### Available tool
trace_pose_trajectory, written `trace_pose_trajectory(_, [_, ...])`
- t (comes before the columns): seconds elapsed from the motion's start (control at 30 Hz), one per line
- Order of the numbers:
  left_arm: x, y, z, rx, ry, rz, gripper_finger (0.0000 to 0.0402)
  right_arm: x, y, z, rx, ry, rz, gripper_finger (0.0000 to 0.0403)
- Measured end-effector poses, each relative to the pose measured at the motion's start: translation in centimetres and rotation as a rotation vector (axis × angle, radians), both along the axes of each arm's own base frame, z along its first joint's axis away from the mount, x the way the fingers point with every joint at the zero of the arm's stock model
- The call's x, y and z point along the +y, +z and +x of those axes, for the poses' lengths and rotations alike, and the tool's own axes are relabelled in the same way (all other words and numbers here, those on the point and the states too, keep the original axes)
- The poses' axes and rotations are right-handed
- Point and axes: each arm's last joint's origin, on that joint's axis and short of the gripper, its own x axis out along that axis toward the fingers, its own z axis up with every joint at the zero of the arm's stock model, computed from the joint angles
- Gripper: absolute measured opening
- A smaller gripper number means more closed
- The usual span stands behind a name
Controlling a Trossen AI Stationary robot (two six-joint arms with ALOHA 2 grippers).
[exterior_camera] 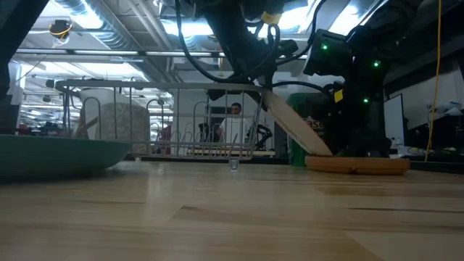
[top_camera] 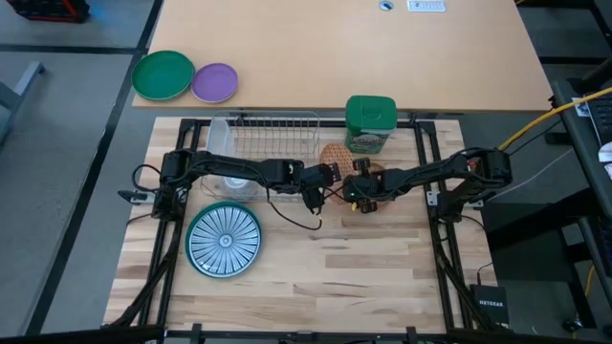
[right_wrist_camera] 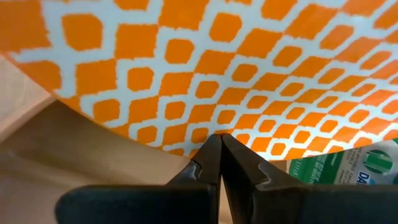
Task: Sort dishes
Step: Put the orange plate in the dish rack
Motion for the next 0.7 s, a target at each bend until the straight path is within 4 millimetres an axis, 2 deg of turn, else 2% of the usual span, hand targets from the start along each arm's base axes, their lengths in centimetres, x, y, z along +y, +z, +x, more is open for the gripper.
trace_pose_trajectory(0.17, [0.0, 0.0, 0.0, -0.004, 0.002, 0.001, 0.0039, 0.0, 0.4, -0.3, -0.027, -0.061, 0.016, 0.0017])
trace_pose_trajectory(0.53, [0.0, 0.1, 0.1, -0.025, 0.021, -0.009, 0.0035, 0.2, 3.0, -2.5, -0.067, -0.178, 0.056, 0.0017])
trace_pose_trajectory(0.7, [0.0, 0.1, 0.3, -0.048, 0.025, -0.011, 0.0035, 0.4, 3.7, -3.5, -0.104, -0.312, 0.122, 0.0017])
